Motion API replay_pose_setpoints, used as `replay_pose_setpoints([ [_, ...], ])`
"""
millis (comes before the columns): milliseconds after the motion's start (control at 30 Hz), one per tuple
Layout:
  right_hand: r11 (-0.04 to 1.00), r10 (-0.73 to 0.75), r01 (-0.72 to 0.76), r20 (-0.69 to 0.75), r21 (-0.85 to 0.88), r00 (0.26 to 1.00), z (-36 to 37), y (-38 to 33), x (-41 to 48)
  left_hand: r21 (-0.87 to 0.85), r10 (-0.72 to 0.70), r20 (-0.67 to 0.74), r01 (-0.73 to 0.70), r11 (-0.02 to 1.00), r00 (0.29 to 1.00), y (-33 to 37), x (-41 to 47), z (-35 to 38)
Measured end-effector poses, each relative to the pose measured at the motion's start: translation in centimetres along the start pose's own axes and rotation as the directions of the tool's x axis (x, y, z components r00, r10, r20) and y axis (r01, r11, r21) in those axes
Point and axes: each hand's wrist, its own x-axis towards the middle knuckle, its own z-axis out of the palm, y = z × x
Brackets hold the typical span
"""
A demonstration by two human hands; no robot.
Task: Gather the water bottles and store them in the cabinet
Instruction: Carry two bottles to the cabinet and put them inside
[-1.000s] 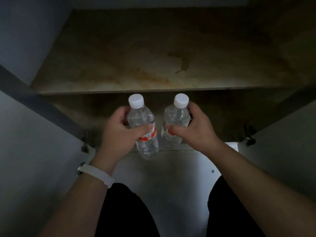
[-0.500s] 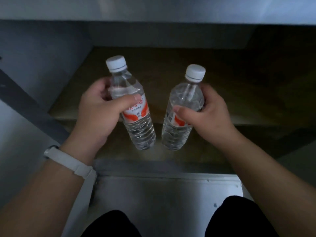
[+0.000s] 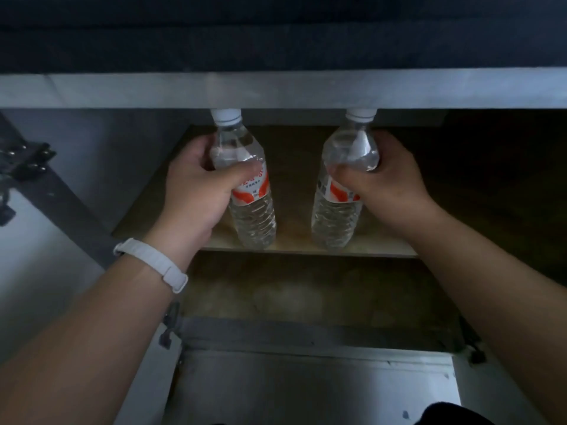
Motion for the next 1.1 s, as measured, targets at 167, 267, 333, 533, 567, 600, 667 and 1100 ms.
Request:
replay_pose_setpoints([
  [167,1.0,0.003,-0.002,-0.019,0.017,1.0,0.9,0.7,0.7,0.077,0.074,0.046,-0.077,0.994,0.996,-0.9,0.0,0.8],
  [267,0.999,0.013,-0.011,-0.038,0.053,0.999,1.6,1.4,0.7,0.079,0.107,0.031,-0.109,0.991,0.994,-2.0,0.0,0.7],
  [333,0.996,0.036,-0.031,-0.053,0.083,0.998,2.1,2.4,0.5,0.049,0.11,0.024,-0.111,0.993,0.994,-3.0,0.0,0.7],
  [533,0.988,0.147,-0.149,0.053,0.04,0.988,3.6,6.8,-2.2,0.106,0.006,0.049,-0.011,0.994,0.999,-7.1,-1.6,1.4],
  [567,0.987,0.156,-0.157,0.048,0.029,0.987,3.8,7.4,-2.5,0.112,-0.01,0.057,0.003,0.994,0.998,-7.7,-1.8,1.4],
  [600,0.986,0.161,-0.162,0.037,0.028,0.986,4.0,7.7,-2.6,0.118,-0.021,0.064,0.013,0.993,0.998,-8.1,-2.0,1.5],
  [667,0.987,0.158,-0.159,0.012,0.016,0.987,4.2,8.2,-2.4,0.122,-0.021,0.056,0.014,0.992,0.998,-8.7,-2.0,1.6],
  [1100,0.998,-0.025,0.024,-0.009,-0.063,1.0,4.1,8.5,4.8,0.19,-0.061,0.027,0.055,0.98,0.998,-8.5,4.1,2.3],
])
